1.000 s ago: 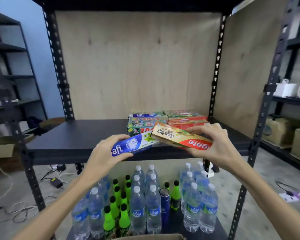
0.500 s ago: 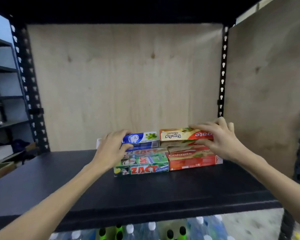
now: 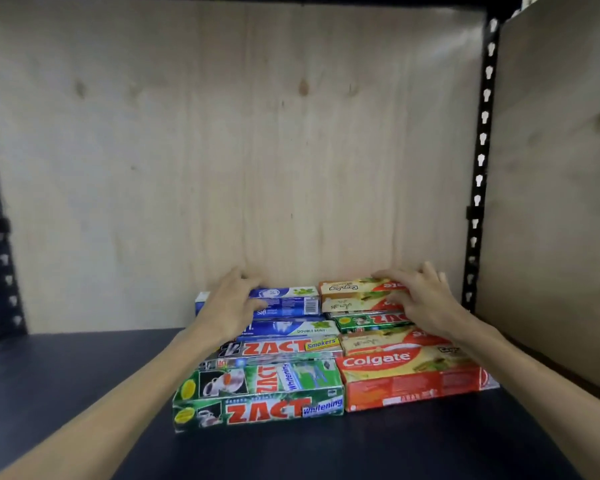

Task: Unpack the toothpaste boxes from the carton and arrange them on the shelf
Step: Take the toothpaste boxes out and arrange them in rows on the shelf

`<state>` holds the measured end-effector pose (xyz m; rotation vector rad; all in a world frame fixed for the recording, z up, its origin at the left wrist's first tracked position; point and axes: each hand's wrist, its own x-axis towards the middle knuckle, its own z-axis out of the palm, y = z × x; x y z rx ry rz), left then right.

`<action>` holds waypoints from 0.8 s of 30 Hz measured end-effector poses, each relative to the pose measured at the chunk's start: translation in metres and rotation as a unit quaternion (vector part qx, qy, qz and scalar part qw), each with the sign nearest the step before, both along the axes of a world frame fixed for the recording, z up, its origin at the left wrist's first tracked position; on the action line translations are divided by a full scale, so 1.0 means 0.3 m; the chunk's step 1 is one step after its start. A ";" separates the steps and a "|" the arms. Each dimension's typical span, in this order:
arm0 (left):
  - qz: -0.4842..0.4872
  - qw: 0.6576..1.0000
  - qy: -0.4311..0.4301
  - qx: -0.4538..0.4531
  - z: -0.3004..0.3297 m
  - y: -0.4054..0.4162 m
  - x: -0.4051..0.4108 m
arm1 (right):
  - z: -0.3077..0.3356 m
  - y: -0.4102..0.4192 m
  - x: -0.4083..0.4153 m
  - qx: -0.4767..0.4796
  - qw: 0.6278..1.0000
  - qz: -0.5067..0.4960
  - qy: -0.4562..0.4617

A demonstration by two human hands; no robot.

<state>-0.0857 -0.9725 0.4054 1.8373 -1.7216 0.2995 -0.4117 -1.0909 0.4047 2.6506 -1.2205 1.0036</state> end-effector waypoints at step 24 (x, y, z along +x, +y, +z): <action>-0.042 0.987 0.128 -0.087 -0.037 0.324 -0.341 | -0.072 0.419 0.043 -0.007 0.984 0.045 -0.170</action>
